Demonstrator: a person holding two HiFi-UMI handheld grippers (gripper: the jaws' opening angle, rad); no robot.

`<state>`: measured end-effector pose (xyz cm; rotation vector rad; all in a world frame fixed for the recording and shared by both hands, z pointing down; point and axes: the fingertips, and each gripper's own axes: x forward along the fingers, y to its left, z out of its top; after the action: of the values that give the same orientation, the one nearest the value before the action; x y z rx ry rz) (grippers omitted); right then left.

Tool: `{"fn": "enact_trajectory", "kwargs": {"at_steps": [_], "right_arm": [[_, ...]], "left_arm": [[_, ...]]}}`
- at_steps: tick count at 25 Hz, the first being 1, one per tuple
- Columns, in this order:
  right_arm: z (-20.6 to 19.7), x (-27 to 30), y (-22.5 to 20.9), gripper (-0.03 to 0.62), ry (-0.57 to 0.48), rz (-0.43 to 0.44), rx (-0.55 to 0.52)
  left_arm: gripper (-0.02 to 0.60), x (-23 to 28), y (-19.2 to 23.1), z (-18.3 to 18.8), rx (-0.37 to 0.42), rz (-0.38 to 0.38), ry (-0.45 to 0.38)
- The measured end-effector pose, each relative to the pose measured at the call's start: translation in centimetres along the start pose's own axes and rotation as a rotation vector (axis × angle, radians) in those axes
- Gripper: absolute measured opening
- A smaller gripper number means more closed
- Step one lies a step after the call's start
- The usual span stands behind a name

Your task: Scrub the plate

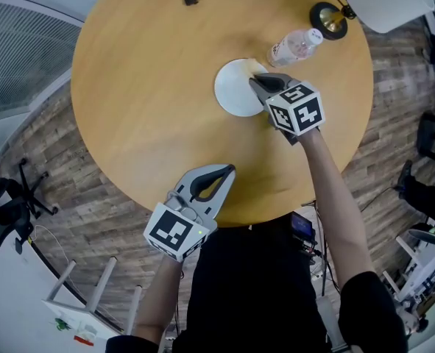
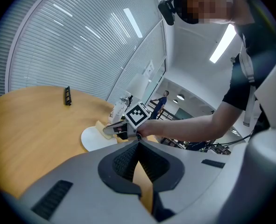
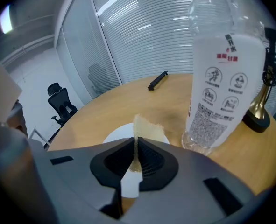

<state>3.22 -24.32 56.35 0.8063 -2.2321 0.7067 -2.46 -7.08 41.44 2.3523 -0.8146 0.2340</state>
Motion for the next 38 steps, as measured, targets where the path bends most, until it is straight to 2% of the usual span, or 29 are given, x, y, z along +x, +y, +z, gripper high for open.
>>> {"fn": "enact_trajectory", "kwargs": {"at_steps": [11, 16, 25, 38], "right_arm": [[-1.9, -1.8, 0.2, 0.026, 0.017, -0.023, 0.015], [-3.5, -2.2, 1.5, 0.026, 0.062, -0.028, -0.049], [-5.0, -1.5, 4.4, 0.026, 0.094, 0.015, -0.091], [-4.4, 0.7, 8.7, 0.026, 0.100, 0.097, -0.138]], "left_arm": [[0.006, -0.3, -0.6, -0.1, 0.001, -0.001, 0.005], [0.006, -0.3, -1.0, -0.4, 0.012, -0.014, 0.008], [0.006, -0.2, -1.3, -0.3, 0.018, -0.016, 0.014], [0.006, -0.3, -1.2, -1.0, 0.000, -0.003, 0.010]]}}
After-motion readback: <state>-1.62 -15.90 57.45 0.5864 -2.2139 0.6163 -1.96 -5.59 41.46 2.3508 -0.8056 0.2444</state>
